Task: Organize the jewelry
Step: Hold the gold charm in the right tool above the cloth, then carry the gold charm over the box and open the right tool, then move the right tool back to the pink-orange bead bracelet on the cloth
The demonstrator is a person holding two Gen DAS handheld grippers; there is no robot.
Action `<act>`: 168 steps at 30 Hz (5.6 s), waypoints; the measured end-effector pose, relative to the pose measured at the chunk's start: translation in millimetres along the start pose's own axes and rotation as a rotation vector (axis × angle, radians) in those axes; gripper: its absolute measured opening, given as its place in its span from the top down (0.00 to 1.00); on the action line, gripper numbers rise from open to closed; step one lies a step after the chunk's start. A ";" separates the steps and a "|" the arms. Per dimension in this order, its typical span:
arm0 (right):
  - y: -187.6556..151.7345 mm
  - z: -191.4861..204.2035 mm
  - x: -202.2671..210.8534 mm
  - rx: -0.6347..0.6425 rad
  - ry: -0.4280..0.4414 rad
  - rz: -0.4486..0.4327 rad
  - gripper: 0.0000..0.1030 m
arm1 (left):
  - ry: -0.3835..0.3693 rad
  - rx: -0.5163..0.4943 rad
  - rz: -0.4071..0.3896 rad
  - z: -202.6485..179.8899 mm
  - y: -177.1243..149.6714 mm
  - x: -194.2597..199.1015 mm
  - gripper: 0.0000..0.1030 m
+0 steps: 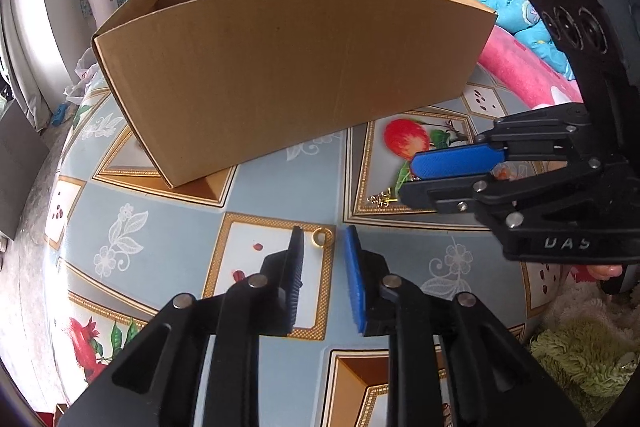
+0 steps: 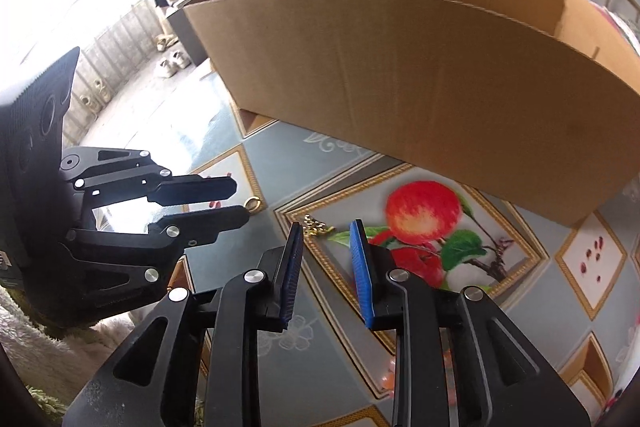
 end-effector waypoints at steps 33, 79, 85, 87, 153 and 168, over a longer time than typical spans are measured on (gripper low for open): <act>-16.4 -6.6 0.3 0.030 -0.006 0.024 0.99 | 0.059 -0.072 0.030 -5.7 4.9 -18.0 0.79; 142.3 -21.6 103.5 0.067 0.129 -0.375 0.99 | 0.058 -0.076 -0.338 16.3 149.3 73.1 0.90; 163.1 -47.9 33.4 -0.037 0.191 -0.194 0.99 | -0.035 0.052 -0.173 39.7 168.3 4.1 0.90; 160.2 -51.6 10.3 -0.065 0.207 -0.123 0.99 | -0.034 0.076 -0.116 45.7 165.6 -15.9 0.90; -68.9 -77.5 72.0 -0.268 -0.171 0.032 0.58 | 0.176 0.061 0.177 -11.5 14.2 -27.1 0.19; -76.1 -78.5 58.6 -0.224 -0.217 0.094 0.70 | 0.207 0.096 0.213 1.3 8.7 -38.1 0.18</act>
Point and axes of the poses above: each gripper's, at about its wrist camera, not at the fingertips, and x roughly against the way its jaws point, z to its left, y to its top, the point moved 6 cm from there along -x, roughly the way its jaws point, and after that the axes turned 11 degrees about -z, right-handed, at the moved point
